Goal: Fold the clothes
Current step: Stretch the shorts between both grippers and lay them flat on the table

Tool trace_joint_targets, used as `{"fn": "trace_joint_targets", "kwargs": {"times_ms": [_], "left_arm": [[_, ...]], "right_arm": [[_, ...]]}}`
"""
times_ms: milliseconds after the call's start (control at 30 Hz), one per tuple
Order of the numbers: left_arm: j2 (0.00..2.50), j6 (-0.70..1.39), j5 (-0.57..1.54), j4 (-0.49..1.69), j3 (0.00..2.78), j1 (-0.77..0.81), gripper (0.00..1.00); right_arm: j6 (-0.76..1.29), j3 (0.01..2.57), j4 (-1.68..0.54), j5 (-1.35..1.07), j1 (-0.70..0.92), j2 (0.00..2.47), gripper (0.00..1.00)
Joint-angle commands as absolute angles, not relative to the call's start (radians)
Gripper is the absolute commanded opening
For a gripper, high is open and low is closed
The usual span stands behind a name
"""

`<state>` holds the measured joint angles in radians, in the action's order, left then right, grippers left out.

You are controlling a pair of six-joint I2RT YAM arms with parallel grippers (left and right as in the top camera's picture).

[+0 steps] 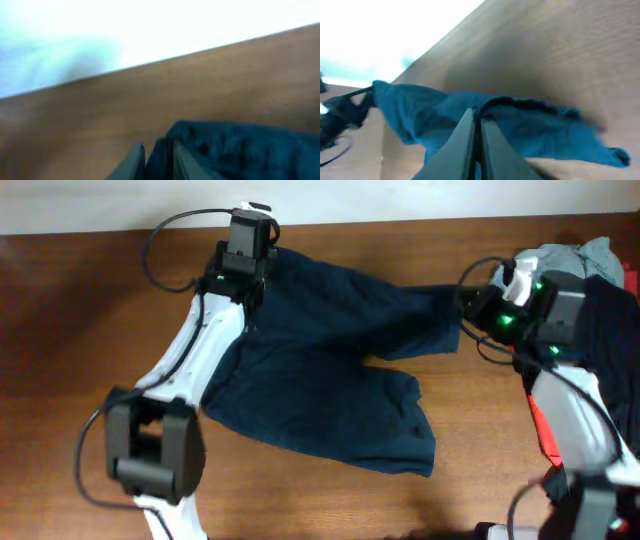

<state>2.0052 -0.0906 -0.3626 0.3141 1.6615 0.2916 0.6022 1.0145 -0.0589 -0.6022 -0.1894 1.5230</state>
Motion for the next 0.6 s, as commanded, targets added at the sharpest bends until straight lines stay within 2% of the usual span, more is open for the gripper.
{"fn": "trace_joint_targets", "kwargs": {"times_ms": [0, 67, 100, 167, 200, 233, 267, 333, 567], "left_arm": [[2.100, -0.126, -0.302, 0.212, 1.667, 0.280, 0.38], [2.133, -0.126, -0.302, 0.135, 1.667, 0.281, 0.57], [2.145, -0.126, -0.302, 0.098, 1.667, 0.280, 0.69], [2.148, -0.127, -0.303, 0.055, 1.667, 0.278, 0.80], [2.148, -0.130, -0.305, 0.039, 1.669, 0.274, 0.86], [2.142, -0.130, -0.317, 0.040, 1.679, 0.271, 0.87], [2.137, -0.130, -0.331, 0.054, 1.690, 0.268, 0.87], [2.112, -0.130, -0.340, 0.144, 1.731, 0.259, 0.95], [1.969, -0.130, -0.340, 0.585, 1.864, 0.246, 0.98]], "right_arm": [[0.637, 1.028, 0.035, -0.648, -0.197, 1.606, 0.06], [0.641, 1.028, 0.101, -0.647, -0.197, 1.645, 0.21], [0.641, 1.028, 0.133, -0.647, -0.198, 1.662, 0.25], [0.641, 1.028, 0.168, -0.648, -0.199, 1.671, 0.25], [0.641, 1.028, 0.181, -0.648, -0.199, 1.671, 0.31], [0.641, 1.028, 0.191, -0.651, -0.199, 1.667, 0.40], [0.640, 1.028, 0.200, -0.657, -0.199, 1.663, 0.42], [0.621, 1.031, 0.196, -0.688, -0.205, 1.643, 0.45], [0.472, 1.034, -0.041, -0.677, -0.237, 1.481, 0.50]]}}
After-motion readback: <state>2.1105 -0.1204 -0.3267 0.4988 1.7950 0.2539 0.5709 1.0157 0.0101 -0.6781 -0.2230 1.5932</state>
